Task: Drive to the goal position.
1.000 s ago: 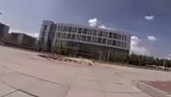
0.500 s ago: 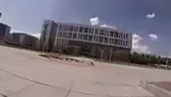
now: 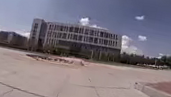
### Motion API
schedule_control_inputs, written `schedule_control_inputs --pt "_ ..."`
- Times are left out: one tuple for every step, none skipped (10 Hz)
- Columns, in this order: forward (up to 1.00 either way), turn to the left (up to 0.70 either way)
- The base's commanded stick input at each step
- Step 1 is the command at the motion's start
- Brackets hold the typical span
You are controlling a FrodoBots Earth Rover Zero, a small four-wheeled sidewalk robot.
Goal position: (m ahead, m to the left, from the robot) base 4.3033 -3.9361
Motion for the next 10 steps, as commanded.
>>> schedule_control_inputs --pt "0.70 0.11" --pt "0.70 0.11" --pt "0.70 0.11" --pt "0.70 0.11" --pt "0.70 0.11" --pt "0.70 0.11" --pt "0.70 0.11" --pt "0.70 0.11" --pt "0.70 0.11" --pt "0.70 0.11"
